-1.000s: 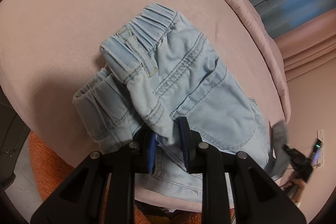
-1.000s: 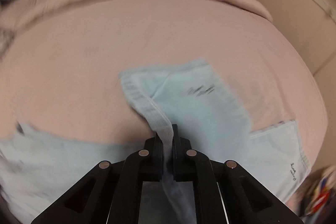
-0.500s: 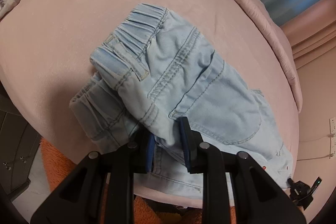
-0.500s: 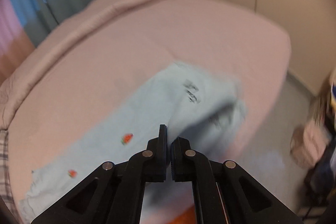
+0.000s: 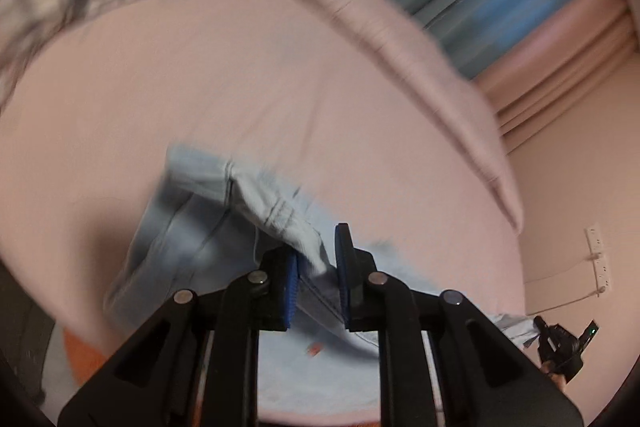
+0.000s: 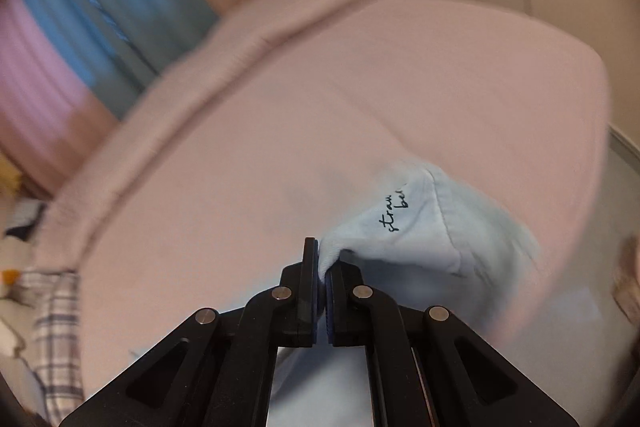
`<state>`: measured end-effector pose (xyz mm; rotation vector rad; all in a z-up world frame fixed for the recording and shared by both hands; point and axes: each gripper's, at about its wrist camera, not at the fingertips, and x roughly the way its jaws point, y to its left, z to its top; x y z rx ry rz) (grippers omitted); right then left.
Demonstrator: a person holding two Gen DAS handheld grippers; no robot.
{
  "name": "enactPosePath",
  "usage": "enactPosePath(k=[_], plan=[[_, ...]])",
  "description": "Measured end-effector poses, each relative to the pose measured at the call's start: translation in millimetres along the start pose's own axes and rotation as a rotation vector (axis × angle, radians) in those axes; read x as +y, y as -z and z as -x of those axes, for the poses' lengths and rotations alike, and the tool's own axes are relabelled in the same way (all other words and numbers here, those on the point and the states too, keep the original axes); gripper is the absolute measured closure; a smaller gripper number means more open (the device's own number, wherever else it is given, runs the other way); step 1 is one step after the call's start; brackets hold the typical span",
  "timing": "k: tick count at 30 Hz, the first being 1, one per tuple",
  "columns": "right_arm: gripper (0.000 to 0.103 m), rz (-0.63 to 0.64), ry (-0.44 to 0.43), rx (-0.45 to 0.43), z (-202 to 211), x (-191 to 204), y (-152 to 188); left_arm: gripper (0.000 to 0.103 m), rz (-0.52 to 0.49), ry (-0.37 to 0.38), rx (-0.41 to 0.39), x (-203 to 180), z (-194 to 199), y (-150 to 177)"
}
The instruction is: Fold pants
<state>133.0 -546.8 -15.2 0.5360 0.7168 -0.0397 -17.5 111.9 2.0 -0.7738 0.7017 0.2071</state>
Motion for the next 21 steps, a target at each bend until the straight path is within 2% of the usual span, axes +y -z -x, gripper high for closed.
enactPosePath(k=[3, 5, 6, 9, 12, 15, 18, 21], plan=[[0.100, 0.027, -0.075, -0.078, 16, 23, -21, 0.087, 0.007, 0.054, -0.013, -5, 13, -6], [0.100, 0.036, -0.159, -0.144, 37, 28, -26, 0.087, 0.018, 0.030, 0.011, 5, 15, 2], [0.100, 0.041, -0.168, -0.165, 44, 26, -25, 0.087, 0.023, 0.011, 0.033, 11, 14, 7], [0.100, 0.009, -0.083, -0.133, 42, 1, -8, 0.087, 0.074, -0.045, 0.163, 36, -2, 27], [0.100, -0.064, 0.014, 0.014, 11, -39, 24, 0.087, 0.042, -0.134, 0.239, 47, -16, 45], [0.100, -0.131, 0.120, 0.156, -23, -76, 59, 0.087, 0.035, -0.215, 0.278, 54, -30, 53], [0.100, -0.134, 0.158, 0.187, -33, -85, 72, 0.087, 0.042, -0.253, 0.296, 58, -41, 51], [0.100, -0.144, 0.199, 0.161, -31, -91, 68, 0.087, 0.042, -0.257, 0.296, 57, -44, 46]])
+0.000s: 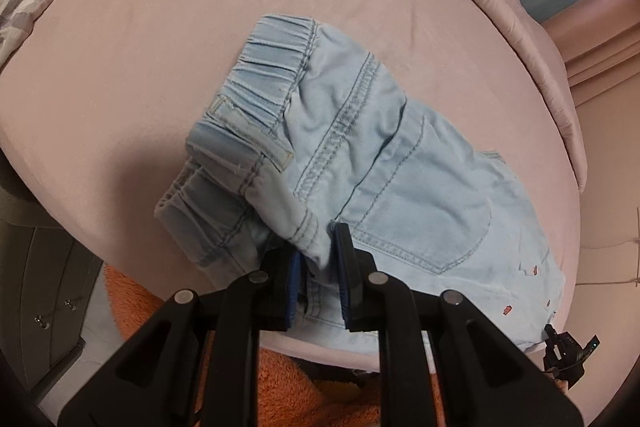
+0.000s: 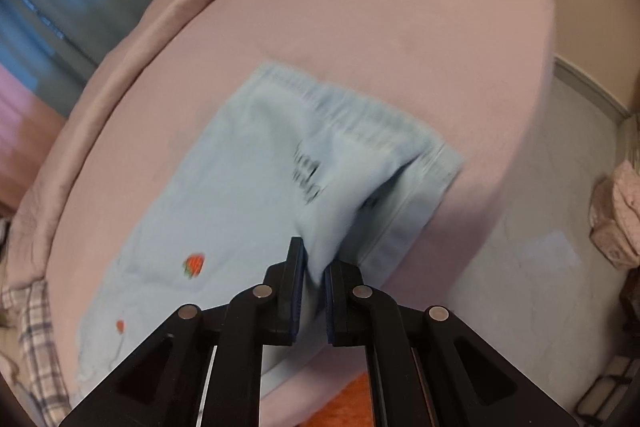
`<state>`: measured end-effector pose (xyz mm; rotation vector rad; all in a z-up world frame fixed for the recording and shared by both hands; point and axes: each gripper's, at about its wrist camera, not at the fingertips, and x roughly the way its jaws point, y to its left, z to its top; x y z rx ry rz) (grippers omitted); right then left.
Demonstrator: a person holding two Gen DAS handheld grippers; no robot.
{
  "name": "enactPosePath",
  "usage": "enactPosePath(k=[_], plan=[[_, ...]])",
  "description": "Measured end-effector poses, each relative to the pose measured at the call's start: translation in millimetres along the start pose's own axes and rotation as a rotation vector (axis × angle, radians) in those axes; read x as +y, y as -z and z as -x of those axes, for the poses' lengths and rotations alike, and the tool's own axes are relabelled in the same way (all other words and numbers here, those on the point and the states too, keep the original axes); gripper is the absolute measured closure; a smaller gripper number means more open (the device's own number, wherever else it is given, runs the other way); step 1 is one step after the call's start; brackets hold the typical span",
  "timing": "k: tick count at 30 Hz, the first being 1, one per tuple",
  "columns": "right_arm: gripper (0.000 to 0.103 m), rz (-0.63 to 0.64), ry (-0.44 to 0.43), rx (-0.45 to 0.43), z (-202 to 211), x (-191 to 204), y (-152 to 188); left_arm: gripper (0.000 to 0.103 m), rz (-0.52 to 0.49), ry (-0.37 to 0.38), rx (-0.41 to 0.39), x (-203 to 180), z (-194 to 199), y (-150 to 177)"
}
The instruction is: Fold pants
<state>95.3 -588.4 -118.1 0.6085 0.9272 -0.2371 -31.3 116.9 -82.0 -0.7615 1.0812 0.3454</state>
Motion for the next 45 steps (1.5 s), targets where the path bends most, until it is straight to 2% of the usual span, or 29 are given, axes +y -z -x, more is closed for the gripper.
enactPosePath(k=[4, 5, 8, 11, 14, 16, 18, 21, 26, 28, 29, 30, 31, 32, 33, 35, 38, 41, 42, 44, 45], plan=[[0.099, -0.019, 0.011, -0.028, 0, -6, -14, 0.088, -0.001, 0.000, -0.009, -1, 3, -2], [0.099, -0.028, 0.041, -0.039, -1, -7, -17, 0.089, -0.005, 0.000, -0.014, 1, 5, 7], [0.099, -0.045, 0.034, -0.060, 0, -8, -21, 0.091, -0.011, 0.012, -0.024, 3, 14, 13], [0.101, -0.040, 0.015, -0.119, 18, -2, -17, 0.091, -0.041, 0.028, -0.036, 5, 25, 17], [0.101, -0.032, 0.031, -0.157, 30, -2, -16, 0.091, -0.038, -0.004, -0.020, 14, 15, 20], [0.101, -0.043, 0.037, -0.137, 24, -7, -14, 0.091, -0.023, -0.024, 0.016, 20, 1, 24], [0.101, -0.048, 0.077, -0.091, 6, -11, -9, 0.090, -0.046, -0.035, 0.005, 18, -5, 26], [0.101, -0.021, 0.123, -0.085, -4, -10, -4, 0.088, -0.046, -0.037, 0.005, 18, -10, 24], [0.101, 0.033, 0.203, -0.075, -5, 3, -7, 0.087, -0.034, -0.025, 0.016, 20, 0, 25], [0.100, 0.071, 0.250, -0.077, -1, 8, -12, 0.080, -0.020, -0.005, 0.035, 23, 9, 25], [0.098, 0.088, 0.267, -0.080, 4, 11, -11, 0.069, -0.015, -0.004, 0.032, 23, 14, 25], [0.087, 0.102, 0.276, -0.080, 7, 16, -10, 0.064, -0.009, -0.007, 0.018, 24, 21, 25], [0.067, 0.117, 0.281, -0.077, 11, 25, -8, 0.058, -0.008, -0.015, -0.008, 24, 30, 23], [0.057, 0.135, 0.282, -0.077, 14, 35, -4, 0.055, -0.010, -0.017, -0.033, 24, 36, 21], [0.049, 0.172, 0.269, -0.083, 16, 51, 0, 0.051, -0.015, -0.010, -0.068, 23, 44, 18], [0.049, 0.291, 0.209, -0.088, 18, 92, 14, 0.035, -0.024, 0.022, -0.118, 22, 51, 13], [0.049, 0.436, 0.086, -0.068, 17, 153, 39, 0.036, -0.018, -0.005, -0.144, 24, 41, 2], [0.049, 0.579, -0.063, -0.011, 11, 208, 67, 0.038, 0.012, 0.005, -0.107, 32, 21, -3], [0.049, 0.624, -0.102, 0.009, 8, 226, 78, 0.040, 0.024, -0.001, -0.101, 33, 18, -5], [0.049, 0.701, -0.155, 0.034, 6, 250, 95, 0.063, 0.037, -0.022, -0.122, 37, 17, -4], [0.049, 0.741, -0.171, 0.047, 4, 262, 104, 0.071, 0.034, -0.036, -0.136, 39, 17, -3]])
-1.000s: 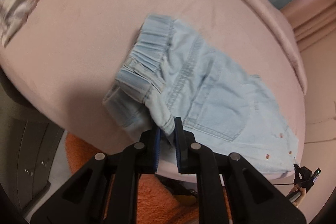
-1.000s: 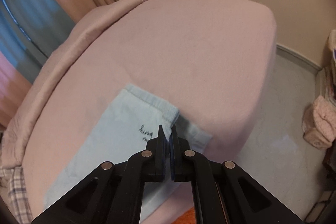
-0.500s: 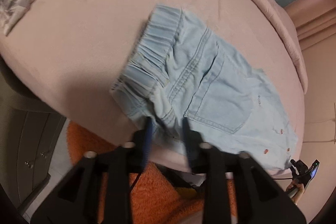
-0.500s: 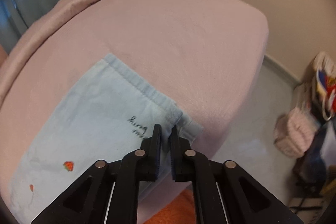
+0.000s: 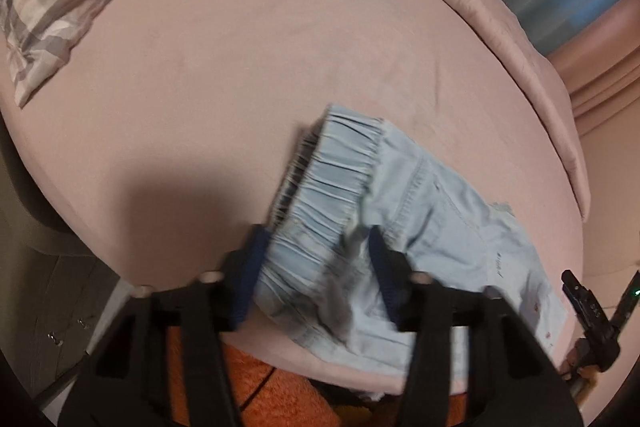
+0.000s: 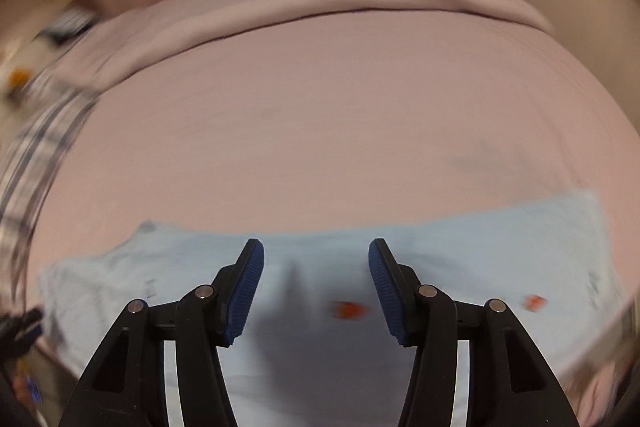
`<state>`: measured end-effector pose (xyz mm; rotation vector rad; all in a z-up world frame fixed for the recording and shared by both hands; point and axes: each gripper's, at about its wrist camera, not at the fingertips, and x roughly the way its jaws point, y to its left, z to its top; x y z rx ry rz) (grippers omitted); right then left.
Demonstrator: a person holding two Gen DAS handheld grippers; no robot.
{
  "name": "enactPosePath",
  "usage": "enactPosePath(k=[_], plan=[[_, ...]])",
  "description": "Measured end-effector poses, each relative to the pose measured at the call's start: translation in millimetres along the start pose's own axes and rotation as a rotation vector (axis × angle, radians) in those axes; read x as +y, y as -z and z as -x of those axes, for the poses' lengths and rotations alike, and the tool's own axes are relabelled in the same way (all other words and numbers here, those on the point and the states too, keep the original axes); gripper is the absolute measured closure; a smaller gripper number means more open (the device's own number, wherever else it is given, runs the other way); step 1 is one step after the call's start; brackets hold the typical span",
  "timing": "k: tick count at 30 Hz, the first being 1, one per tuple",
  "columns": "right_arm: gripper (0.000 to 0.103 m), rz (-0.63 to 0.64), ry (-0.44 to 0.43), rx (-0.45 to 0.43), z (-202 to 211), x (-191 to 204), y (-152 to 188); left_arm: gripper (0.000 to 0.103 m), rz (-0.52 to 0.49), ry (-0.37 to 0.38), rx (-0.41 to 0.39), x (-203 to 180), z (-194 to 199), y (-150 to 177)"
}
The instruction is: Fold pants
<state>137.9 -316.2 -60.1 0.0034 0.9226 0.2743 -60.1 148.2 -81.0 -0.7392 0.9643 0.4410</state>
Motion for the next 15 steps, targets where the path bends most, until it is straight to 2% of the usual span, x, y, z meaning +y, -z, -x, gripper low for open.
enactPosePath(k=[1, 2, 5, 9, 13, 15], plan=[[0.049, 0.027, -0.009, 0.006, -3, 10, 0, 0.084, -0.004, -0.020, -0.010, 2, 1, 2], [0.049, 0.053, -0.016, 0.013, -5, 18, -1, 0.090, -0.014, -0.023, -0.019, 2, 3, 4], [0.049, 0.102, -0.027, 0.031, -10, 34, 0, 0.093, -0.041, -0.031, -0.072, 3, 20, 10], [0.049, 0.107, -0.042, 0.034, -14, 32, -14, 0.093, -0.057, 0.026, -0.113, 1, 44, 14], [0.049, 0.108, -0.058, 0.033, -12, 43, -7, 0.093, -0.041, 0.023, -0.088, 14, 37, 18], [0.049, 0.118, -0.074, 0.047, -22, 56, -6, 0.092, -0.023, -0.004, -0.045, 20, 17, 17]])
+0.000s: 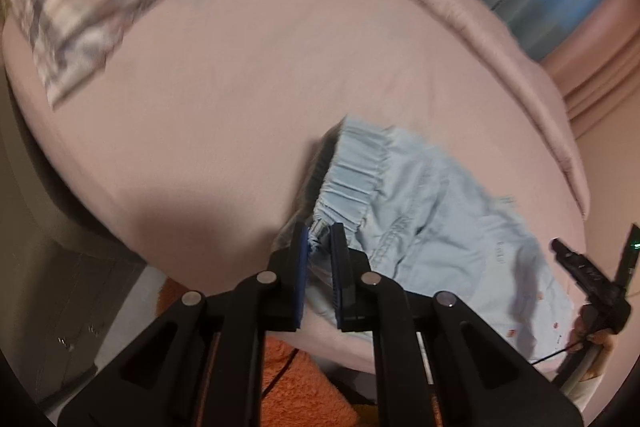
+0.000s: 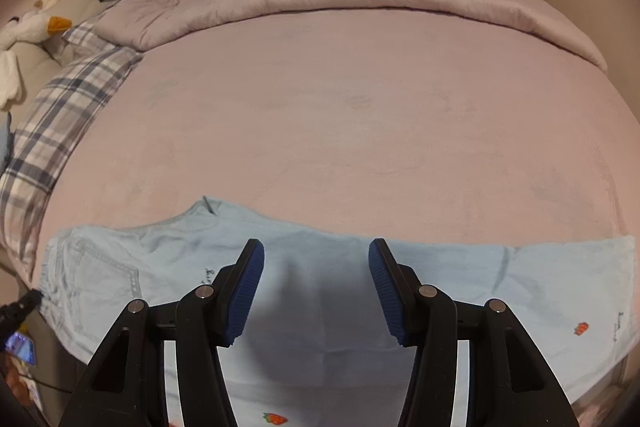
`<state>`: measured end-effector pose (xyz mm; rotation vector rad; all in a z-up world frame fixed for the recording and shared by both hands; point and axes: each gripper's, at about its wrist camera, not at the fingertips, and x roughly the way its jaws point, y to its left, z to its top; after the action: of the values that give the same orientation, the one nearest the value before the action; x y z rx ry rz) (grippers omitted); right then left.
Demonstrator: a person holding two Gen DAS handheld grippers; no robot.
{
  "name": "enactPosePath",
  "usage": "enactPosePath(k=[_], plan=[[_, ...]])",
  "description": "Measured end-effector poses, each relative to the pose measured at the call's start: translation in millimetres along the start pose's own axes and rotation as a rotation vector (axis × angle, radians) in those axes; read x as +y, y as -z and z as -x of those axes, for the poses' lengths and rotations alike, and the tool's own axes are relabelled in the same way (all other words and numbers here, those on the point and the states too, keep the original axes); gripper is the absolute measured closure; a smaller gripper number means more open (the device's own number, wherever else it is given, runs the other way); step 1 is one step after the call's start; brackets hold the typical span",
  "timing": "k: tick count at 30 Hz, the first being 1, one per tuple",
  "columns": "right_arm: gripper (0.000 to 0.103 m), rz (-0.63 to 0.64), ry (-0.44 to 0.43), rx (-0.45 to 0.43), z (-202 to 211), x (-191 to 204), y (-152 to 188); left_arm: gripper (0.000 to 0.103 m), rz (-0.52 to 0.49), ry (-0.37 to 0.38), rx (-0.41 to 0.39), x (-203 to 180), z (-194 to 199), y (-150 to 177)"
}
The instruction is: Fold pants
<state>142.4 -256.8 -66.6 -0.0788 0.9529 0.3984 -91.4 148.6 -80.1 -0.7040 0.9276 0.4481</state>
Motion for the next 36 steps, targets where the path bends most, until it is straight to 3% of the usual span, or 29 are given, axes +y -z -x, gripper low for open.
enactPosePath(k=[2, 9, 12, 14, 16, 20, 23, 24, 25, 26, 30, 36], plan=[[0.049, 0.011, -0.025, 0.021, -7, 7, -2, 0.090, 0.007, -0.035, 0.016, 4, -16, 1], [0.046, 0.067, -0.117, 0.080, -32, 33, -18, 0.083, -0.004, -0.025, 0.052, 4, -12, -12], [0.043, 0.102, -0.130, 0.104, -42, 45, -21, 0.064, -0.032, -0.005, 0.046, -3, 4, -20], [0.041, 0.121, -0.141, 0.122, -44, 48, -20, 0.038, -0.041, 0.034, -0.005, -10, 14, -28], [0.036, 0.122, -0.149, 0.139, -45, 48, -20, 0.033, -0.057, 0.061, -0.049, -20, 16, -39], [0.036, 0.112, -0.162, 0.154, -46, 49, -22, 0.033, -0.082, 0.109, -0.029, -36, -9, -59], [0.036, 0.097, -0.183, 0.163, -49, 53, -24, 0.037, -0.088, 0.091, 0.023, -39, -35, -66], [0.036, 0.094, -0.193, 0.163, -48, 53, -24, 0.041, -0.082, 0.079, 0.044, -37, -49, -64], [0.036, 0.093, -0.197, 0.162, -48, 54, -24, 0.060, -0.056, 0.074, 0.068, -31, -55, -63], [0.036, 0.094, -0.201, 0.162, -47, 54, -24, 0.066, -0.008, 0.074, 0.099, -23, -64, -60], [0.036, 0.079, -0.218, 0.152, -46, 53, -25, 0.070, -0.002, 0.102, 0.070, -12, -59, -56], [0.036, 0.130, -0.253, 0.170, -55, 67, -27, 0.070, -0.032, 0.059, 0.053, -20, -57, -55]])
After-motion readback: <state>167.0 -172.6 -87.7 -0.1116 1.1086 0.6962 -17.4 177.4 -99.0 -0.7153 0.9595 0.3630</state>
